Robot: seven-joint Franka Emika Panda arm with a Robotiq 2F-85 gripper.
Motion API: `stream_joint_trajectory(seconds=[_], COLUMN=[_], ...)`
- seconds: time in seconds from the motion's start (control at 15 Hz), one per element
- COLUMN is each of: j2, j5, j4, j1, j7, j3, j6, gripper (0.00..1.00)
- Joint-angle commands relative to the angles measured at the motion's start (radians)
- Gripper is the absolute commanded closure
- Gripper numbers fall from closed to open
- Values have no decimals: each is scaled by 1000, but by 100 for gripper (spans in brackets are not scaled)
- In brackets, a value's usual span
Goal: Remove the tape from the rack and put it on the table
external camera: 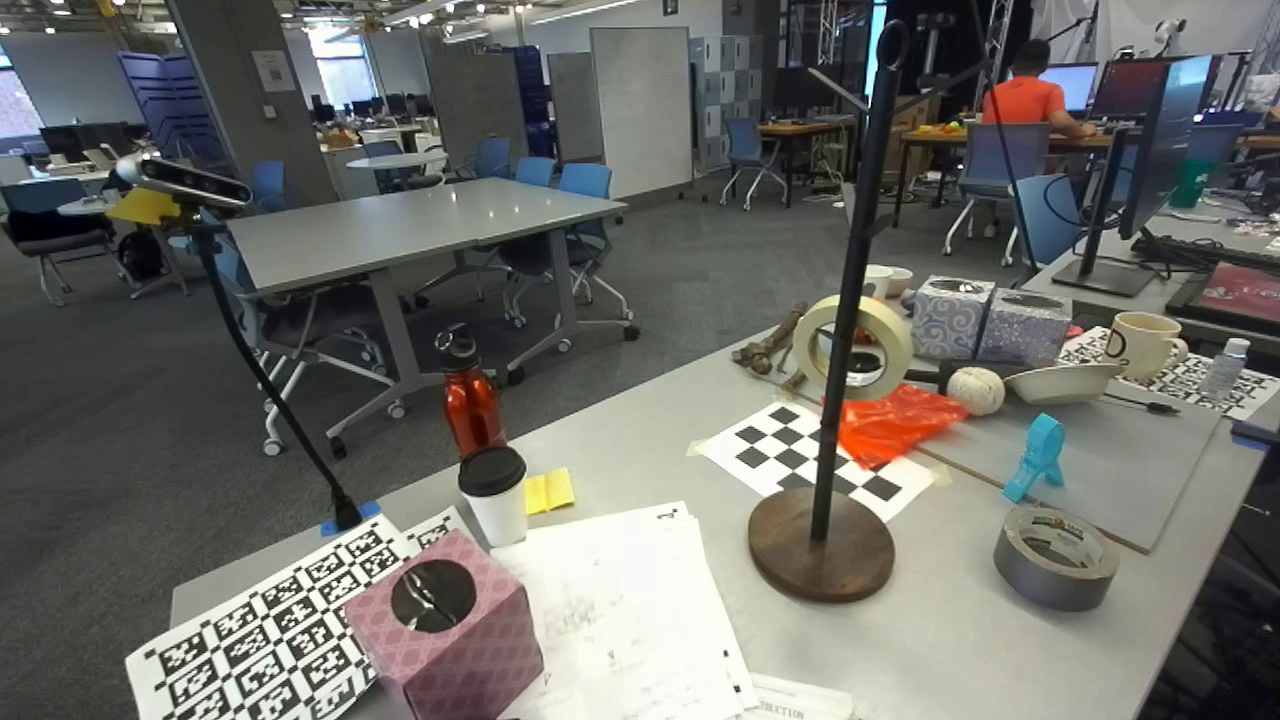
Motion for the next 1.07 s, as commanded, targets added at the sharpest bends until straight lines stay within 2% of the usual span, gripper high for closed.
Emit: stream_joint_trajectory(seconds=[0.0,0.33,0.73,1.0], j2=[12,90,257,331], j5=[-15,-76,-122,-153], j4=[1,-6,44,106], j1=[-7,-16,-10,-11], j7=[-14,-76,-231,-309], j3=[-2,-23,-81,-103], j6=[4,42,210,269], gripper=[0,0,0,0])
